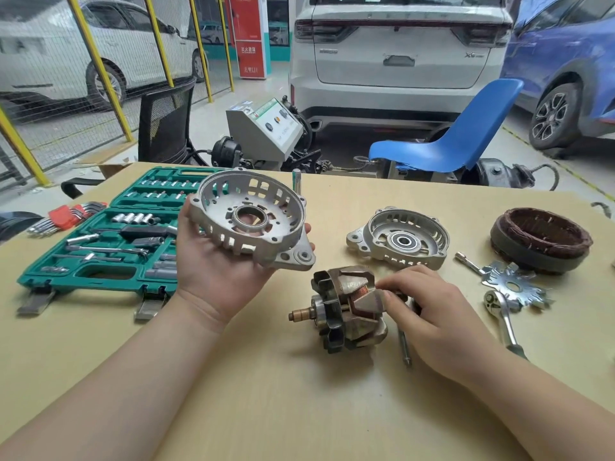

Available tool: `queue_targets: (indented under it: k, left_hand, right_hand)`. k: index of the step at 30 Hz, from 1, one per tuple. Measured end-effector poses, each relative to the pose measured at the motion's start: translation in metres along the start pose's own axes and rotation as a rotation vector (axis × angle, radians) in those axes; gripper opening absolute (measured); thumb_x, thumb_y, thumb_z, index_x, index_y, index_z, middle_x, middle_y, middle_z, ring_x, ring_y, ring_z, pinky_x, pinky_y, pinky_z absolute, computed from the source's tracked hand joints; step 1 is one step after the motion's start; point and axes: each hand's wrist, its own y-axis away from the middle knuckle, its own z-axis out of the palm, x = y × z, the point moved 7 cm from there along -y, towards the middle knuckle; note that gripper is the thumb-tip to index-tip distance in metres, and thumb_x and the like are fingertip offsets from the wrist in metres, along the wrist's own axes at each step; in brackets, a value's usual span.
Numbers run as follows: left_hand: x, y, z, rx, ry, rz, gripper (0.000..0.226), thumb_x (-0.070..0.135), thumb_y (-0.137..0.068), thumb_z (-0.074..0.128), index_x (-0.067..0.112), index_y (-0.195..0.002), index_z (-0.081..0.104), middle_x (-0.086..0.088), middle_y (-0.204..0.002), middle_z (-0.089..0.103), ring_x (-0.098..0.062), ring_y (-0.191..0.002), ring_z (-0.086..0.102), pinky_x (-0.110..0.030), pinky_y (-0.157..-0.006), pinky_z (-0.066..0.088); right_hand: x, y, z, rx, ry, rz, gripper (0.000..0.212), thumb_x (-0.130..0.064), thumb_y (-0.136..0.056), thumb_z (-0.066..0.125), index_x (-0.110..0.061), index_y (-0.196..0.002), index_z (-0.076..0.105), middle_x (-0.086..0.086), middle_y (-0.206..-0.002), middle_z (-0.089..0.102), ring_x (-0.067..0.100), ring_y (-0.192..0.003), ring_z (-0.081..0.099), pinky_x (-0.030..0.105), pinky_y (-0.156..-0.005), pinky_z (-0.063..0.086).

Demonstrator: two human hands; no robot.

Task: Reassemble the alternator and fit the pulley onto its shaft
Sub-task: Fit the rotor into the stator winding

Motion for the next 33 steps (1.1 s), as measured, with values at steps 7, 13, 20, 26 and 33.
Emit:
queue_targets:
  k: [7,13,20,26,33]
  left_hand:
    - [0.009,0.003,-0.014,0.179,0.055,0.132,0.066,0.073,-0.099,0.047,0.021,-0.126,0.078,-0.008,-0.130,0.077,-0.036,-0.108,0.078,-0.048,-0.061,0.066]
    - [0.010,0.005,-0.016,0.191,0.026,0.184,0.073,0.068,-0.103,0.041,0.015,-0.090,0.089,-0.009,-0.100,0.083,-0.034,-0.086,0.082,-0.046,-0.050,0.063]
    - [0.015,-0.001,-0.038,0.369,-0.041,0.186,0.051,0.065,-0.099,0.043,0.029,-0.119,0.073,0.006,-0.127,0.072,-0.027,-0.117,0.072,-0.035,-0.095,0.055]
    - [0.011,0.000,-0.039,0.394,0.014,0.222,0.048,0.060,-0.097,0.052,0.025,-0.120,0.077,0.000,-0.139,0.073,-0.031,-0.125,0.072,-0.053,-0.113,0.050]
    - [0.010,-0.001,-0.043,0.441,0.024,0.210,0.042,0.062,-0.095,0.056,0.029,-0.114,0.073,0.005,-0.128,0.068,-0.029,-0.127,0.069,-0.053,-0.115,0.046]
  right_hand:
    - [-0.003,0.000,0.000,-0.023,0.015,-0.022,0.012,-0.027,-0.098,0.058,-0.030,-0.095,0.070,-0.031,-0.097,0.061,0.001,-0.098,0.056,0.007,-0.079,0.037]
    - [-0.007,0.001,0.001,-0.106,0.000,-0.058,0.012,-0.026,-0.096,0.056,-0.034,-0.088,0.059,-0.027,-0.087,0.056,0.004,-0.090,0.055,0.012,-0.073,0.036]
    - [-0.009,0.001,0.000,-0.154,-0.031,-0.072,0.016,-0.024,-0.095,0.057,-0.038,-0.088,0.056,-0.018,-0.086,0.056,0.003,-0.083,0.055,0.012,-0.070,0.035]
    - [-0.011,0.001,-0.003,-0.206,-0.071,-0.100,0.013,-0.022,-0.096,0.060,-0.032,-0.087,0.058,-0.019,-0.082,0.057,0.006,-0.077,0.056,0.013,-0.066,0.035]
    - [-0.013,0.003,-0.004,-0.231,-0.069,-0.124,0.011,-0.022,-0.095,0.062,-0.027,-0.085,0.058,-0.020,-0.078,0.054,0.005,-0.072,0.053,0.011,-0.064,0.033]
